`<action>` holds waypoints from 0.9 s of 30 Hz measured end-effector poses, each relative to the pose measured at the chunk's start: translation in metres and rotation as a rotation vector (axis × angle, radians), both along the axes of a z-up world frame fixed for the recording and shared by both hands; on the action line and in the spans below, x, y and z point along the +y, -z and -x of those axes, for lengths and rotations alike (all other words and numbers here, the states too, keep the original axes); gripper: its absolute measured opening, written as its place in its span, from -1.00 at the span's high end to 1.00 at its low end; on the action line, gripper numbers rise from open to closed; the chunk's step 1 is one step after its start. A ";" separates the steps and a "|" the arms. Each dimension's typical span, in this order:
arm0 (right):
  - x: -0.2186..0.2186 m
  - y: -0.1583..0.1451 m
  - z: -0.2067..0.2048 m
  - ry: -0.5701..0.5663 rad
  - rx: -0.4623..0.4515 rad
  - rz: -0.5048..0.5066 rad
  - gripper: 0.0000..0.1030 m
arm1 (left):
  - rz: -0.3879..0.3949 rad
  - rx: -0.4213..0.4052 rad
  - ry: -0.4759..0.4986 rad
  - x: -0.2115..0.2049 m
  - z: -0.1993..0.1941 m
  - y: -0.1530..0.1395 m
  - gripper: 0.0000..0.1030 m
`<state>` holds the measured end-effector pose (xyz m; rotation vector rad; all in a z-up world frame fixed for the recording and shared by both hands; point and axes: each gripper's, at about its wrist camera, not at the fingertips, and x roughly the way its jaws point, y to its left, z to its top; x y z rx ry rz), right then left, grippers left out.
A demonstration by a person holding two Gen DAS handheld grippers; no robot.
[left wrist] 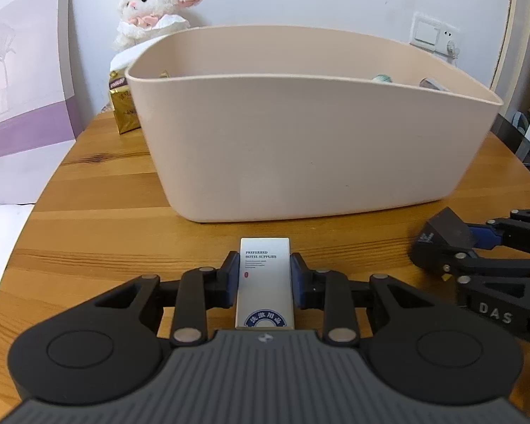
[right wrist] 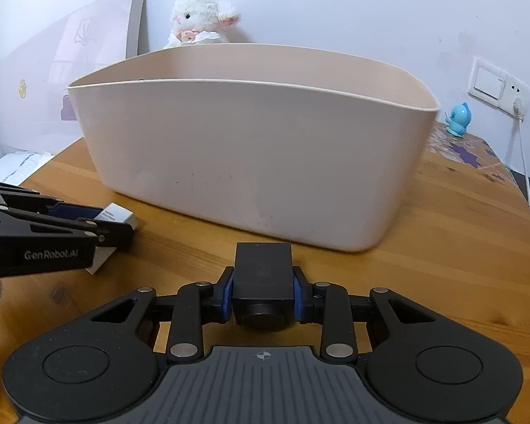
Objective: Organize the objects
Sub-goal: 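Lift white box and charger into the bin and open both tools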
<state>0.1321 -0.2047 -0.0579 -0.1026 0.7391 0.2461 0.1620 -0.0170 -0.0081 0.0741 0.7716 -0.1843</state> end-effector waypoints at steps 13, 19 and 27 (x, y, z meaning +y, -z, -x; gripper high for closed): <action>-0.028 -0.066 0.069 -0.038 -0.129 -0.050 0.43 | 0.005 -0.142 0.020 0.011 0.047 -0.055 0.37; -0.032 -0.105 0.070 -0.033 -0.235 -0.065 0.43 | 0.006 -0.235 0.013 0.014 0.049 -0.092 0.37; -0.036 -0.147 0.047 -0.007 -0.352 -0.092 0.43 | 0.004 -0.349 -0.008 0.013 0.026 -0.138 0.37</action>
